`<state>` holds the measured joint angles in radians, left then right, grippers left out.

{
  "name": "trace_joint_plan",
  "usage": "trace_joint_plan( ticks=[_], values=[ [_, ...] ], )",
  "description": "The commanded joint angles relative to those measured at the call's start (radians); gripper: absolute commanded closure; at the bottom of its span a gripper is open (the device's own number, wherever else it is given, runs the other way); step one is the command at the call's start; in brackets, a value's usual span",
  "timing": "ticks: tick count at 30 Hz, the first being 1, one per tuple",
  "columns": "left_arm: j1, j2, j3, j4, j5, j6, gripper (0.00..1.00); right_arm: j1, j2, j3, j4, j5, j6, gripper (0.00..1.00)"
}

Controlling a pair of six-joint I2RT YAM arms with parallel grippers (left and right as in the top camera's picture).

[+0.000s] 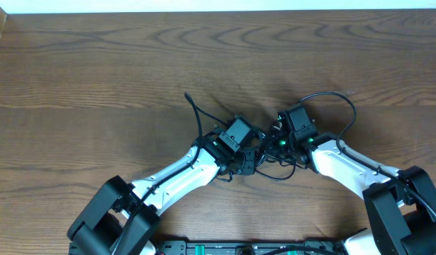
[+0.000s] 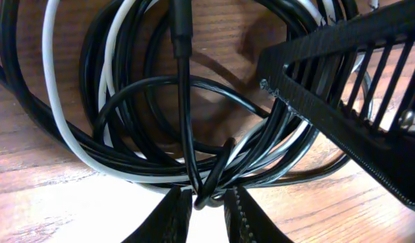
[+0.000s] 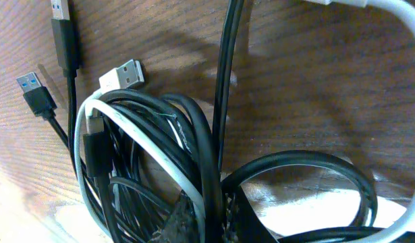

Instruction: Untangle cables

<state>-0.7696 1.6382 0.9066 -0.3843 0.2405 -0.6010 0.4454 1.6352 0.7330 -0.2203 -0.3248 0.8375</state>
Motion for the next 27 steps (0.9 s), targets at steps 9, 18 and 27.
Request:
trace_joint_plan(
  ticks=[9, 18, 27],
  values=[
    [0.0, 0.015, -0.023, -0.002, -0.025, 0.082, 0.81, -0.006, 0.006, 0.003, -0.005, 0.019, 0.013, 0.99],
    [0.0, 0.059, -0.028, 0.025, -0.024, 0.069, 0.81, -0.006, 0.006, 0.003, -0.005, 0.019, 0.011, 0.99],
    [0.001, 0.043, -0.027, 0.03, -0.024, 0.148, 0.92, -0.006, 0.006, 0.003, -0.007, 0.019, -0.005, 0.99]
  ],
)
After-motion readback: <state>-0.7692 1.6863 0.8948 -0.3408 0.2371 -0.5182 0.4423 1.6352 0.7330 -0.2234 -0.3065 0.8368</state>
